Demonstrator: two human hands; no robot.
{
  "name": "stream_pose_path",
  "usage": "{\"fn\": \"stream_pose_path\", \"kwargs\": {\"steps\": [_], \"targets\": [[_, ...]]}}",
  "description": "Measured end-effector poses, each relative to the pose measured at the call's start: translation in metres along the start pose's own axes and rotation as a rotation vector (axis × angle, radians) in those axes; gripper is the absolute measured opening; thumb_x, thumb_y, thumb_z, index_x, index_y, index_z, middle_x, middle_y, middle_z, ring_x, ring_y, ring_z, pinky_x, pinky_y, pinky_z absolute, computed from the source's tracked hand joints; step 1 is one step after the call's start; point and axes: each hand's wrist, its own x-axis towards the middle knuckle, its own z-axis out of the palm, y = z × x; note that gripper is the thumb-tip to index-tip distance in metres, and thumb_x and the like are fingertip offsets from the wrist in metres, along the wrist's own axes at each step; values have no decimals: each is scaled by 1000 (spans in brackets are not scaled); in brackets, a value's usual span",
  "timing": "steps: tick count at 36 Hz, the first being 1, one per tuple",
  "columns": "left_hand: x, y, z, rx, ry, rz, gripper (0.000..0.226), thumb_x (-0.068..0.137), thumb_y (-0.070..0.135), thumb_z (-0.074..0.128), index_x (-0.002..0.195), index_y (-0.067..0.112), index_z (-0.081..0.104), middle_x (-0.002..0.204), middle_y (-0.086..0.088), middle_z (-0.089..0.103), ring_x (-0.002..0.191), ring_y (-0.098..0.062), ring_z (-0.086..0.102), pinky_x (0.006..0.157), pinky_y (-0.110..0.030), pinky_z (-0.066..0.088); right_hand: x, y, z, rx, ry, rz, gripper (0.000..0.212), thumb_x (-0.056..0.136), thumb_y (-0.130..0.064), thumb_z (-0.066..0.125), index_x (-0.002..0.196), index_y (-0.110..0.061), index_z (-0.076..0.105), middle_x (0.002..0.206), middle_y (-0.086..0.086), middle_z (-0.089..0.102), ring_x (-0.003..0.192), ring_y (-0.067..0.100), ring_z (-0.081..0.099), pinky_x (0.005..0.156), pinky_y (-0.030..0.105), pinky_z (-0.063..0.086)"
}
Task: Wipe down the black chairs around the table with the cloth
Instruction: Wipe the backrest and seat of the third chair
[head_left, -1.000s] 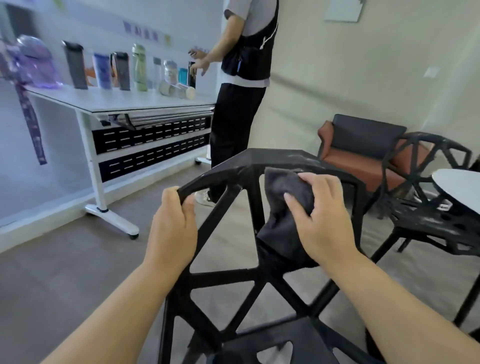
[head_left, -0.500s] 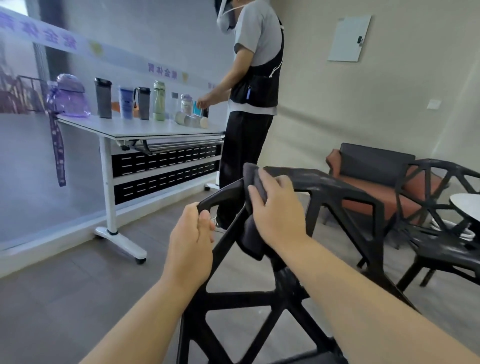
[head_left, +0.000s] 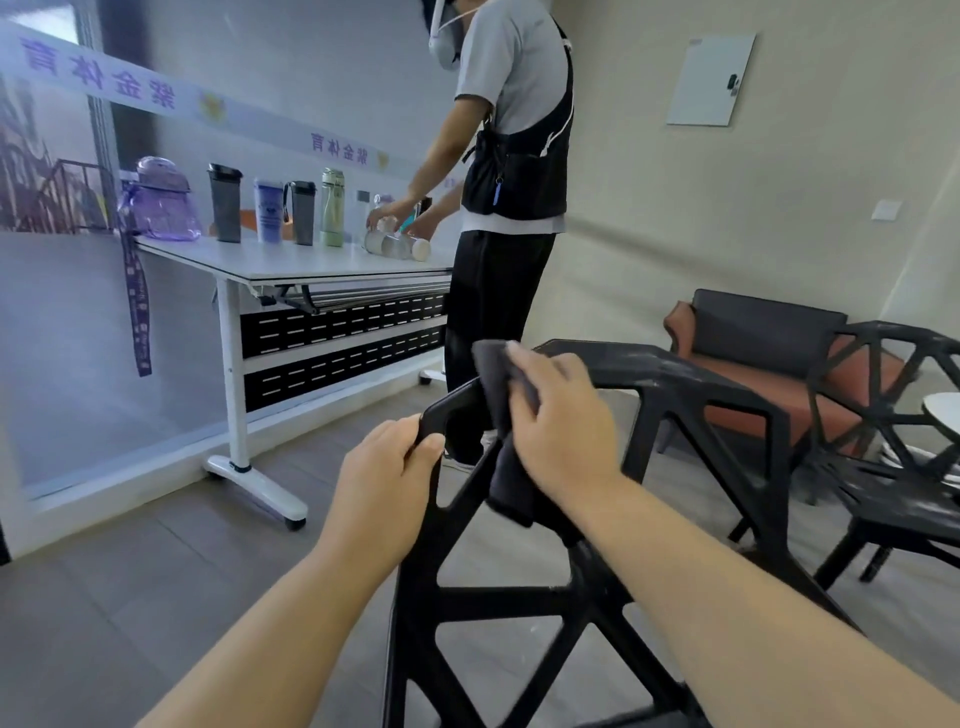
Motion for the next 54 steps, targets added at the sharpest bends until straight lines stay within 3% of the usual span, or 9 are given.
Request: {"fn": "stream_pose_path", "kwargs": {"steps": [8,17,26,31,34,39,43,47,54], "targets": [[-2,1,-12,14,-71,5,25,98,20,45,77,17,58,77,1,59,75,-15,55,66,-30,44,-15,-12,1,-48,-37,-384,37,92,-37,50,123,-21,64,88,3,55,60,13,52,47,16,33],[1,13,-14,42,-145,48,27,99,17,41,110,42,41,74,2,52,64,-8,49,58,-17,40,25,64,-31,-202,-8,425,35,100,-37,41,133,-31,51,114,8,41,85,37,57,68,35,40],[54,48,20,342,-35,182,27,97,12,38,115,9,57,105,-6,60,97,-22,54,77,-24,38,26,42,-25,-266,-56,70,34,96,-35,51,129,-24,52,121,13,39,75,31,59,56,28,39],[77,65,51,611,-115,179,15,89,3,38,79,12,43,84,-4,49,68,-17,45,52,-23,29,31,65,-24,-295,-66,-48,24,85,-17,68,109,-21,66,100,14,54,48,29,52,35,28,40],[74,53,61,761,5,261,13,96,13,38,97,17,50,89,2,47,71,-15,44,52,-24,25,32,95,-30,-391,-42,86,31,82,-12,70,111,-20,67,100,17,54,46,31,54,39,27,36],[68,43,68,862,112,335,19,98,22,36,107,20,52,100,3,56,84,-15,56,54,-21,26,25,141,-55,-491,-38,421,34,101,-25,40,133,-22,51,129,18,39,80,39,60,60,34,32],[71,37,73,846,174,406,21,89,20,46,80,11,62,69,-3,57,55,-19,54,47,-25,25,25,138,-59,-515,-24,479,36,102,-27,36,133,-17,51,130,18,36,78,39,54,62,34,33],[72,35,75,856,250,468,20,84,18,51,69,9,60,60,-5,54,46,-20,50,43,-23,23,41,103,-38,-458,-50,238,33,101,-36,36,125,-22,55,125,14,39,86,37,60,65,35,41],[73,31,75,867,247,481,22,87,19,50,72,7,62,63,-6,57,48,-21,54,44,-21,22,34,109,-32,-424,30,111,16,94,-23,57,104,-15,67,103,17,52,49,30,54,46,25,28]]}}
